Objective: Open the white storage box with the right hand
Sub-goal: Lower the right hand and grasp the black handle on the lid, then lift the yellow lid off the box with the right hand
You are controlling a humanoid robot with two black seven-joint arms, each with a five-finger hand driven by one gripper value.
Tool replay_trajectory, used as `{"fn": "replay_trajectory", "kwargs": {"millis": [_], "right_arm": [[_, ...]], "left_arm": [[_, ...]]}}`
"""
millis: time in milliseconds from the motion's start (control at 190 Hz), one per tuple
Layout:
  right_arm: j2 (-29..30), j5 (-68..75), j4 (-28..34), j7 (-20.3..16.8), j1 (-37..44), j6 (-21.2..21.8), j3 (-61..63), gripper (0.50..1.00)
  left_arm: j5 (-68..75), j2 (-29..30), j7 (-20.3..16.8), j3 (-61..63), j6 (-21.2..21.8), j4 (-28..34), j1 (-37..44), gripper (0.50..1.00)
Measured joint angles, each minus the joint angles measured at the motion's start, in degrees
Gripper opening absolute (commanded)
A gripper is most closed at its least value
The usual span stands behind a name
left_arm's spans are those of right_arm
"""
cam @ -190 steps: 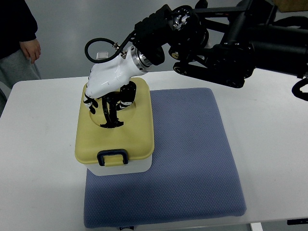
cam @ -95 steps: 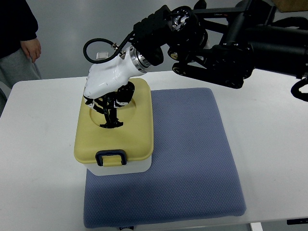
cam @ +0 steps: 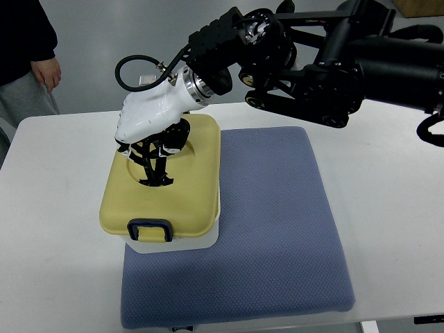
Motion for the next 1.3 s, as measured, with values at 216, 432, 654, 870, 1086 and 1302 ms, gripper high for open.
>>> {"fn": "replay_trajectory", "kwargs": {"millis": [216, 432, 654, 870, 1086, 1302], "right_arm": [[-1.6, 0.8, 0.0, 0.1, 1.5, 0.0, 0.4, 0.500], [-4.9, 1.4, -0.9, 0.2, 2.0, 0.2, 2.2, 0.500], [-9.1, 1.4, -4.5, 0.2, 1.5, 0.1, 2.3, 0.500], [-12.8, 1.3, -9.3, 0.4, -1.4, -1.5, 1.4, 0.500], [-15.9, 1.1, -13.3, 0.3, -6.1, -3.7, 1.1, 0.500], [-18.8, 1.0, -16.5, 0.9, -11.4, -5.4, 1.0, 0.500]], "left_arm": [[0.0, 0.0, 0.0, 0.0, 0.0, 0.0, 0.0, 1.000], [0.0, 0.0, 0.0, 0.0, 0.0, 0.0, 0.0, 1.000], [0.0, 0.0, 0.0, 0.0, 0.0, 0.0, 0.0, 1.000], [0.0, 0.0, 0.0, 0.0, 0.0, 0.0, 0.0, 1.000], [0.0, 0.0, 0.0, 0.0, 0.0, 0.0, 0.0, 1.000], [0.0, 0.0, 0.0, 0.0, 0.0, 0.0, 0.0, 1.000]]}}
